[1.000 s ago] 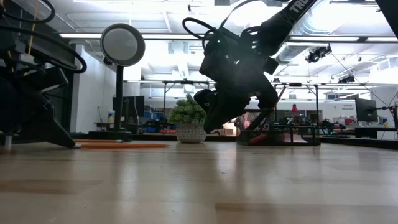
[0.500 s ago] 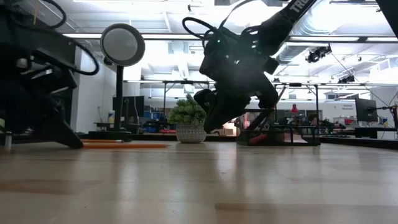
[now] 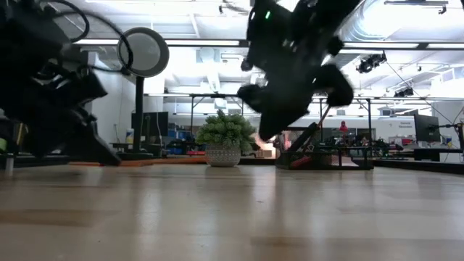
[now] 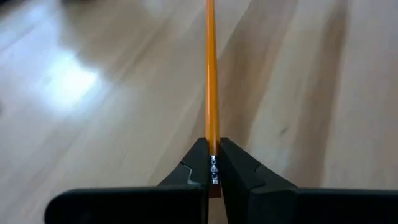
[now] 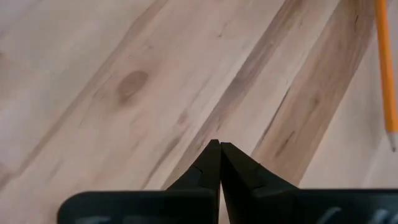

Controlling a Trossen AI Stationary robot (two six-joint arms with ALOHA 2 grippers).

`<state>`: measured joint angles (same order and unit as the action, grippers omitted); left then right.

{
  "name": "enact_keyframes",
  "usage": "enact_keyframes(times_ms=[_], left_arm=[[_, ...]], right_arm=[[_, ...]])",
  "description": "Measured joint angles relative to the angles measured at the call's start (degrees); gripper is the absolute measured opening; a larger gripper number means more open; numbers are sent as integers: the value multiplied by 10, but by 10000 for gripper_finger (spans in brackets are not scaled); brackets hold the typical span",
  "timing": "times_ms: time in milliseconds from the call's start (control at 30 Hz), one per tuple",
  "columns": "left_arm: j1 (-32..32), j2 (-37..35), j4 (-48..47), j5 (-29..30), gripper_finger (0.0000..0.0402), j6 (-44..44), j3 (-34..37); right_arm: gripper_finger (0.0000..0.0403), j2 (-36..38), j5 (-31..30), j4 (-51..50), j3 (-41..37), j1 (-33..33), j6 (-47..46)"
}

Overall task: Pick and place office supplies into organizer
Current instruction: Put the bottom orange pencil into the black desk organizer

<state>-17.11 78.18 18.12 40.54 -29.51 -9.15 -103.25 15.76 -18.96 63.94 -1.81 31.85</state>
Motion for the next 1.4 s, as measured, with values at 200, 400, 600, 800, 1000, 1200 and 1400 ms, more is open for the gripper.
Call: enact_keyframes(times_ms=[200, 400, 600, 800, 1000, 1200, 1400], left_arm=[[0, 0, 71, 14, 2, 72, 0], [0, 0, 109, 31, 1, 151, -19], [12, 0, 102, 49, 0, 265, -88], [39, -1, 27, 52, 1, 415, -204], [55, 15, -140, 79, 3, 519, -342], [65, 55, -237, 113, 2, 621, -450], [79, 91, -296, 102, 1, 658, -513]], right_arm=[[0, 81, -80, -72, 0, 55, -31], [0, 179, -174, -152, 0, 128, -82], [0, 256, -243, -191, 0, 199, -143], [0, 286, -351, -261, 0, 249, -203], [0, 288, -498, -348, 0, 267, -300], [0, 288, -556, -407, 0, 292, -377], [0, 288, -562, -407, -31, 328, -428]])
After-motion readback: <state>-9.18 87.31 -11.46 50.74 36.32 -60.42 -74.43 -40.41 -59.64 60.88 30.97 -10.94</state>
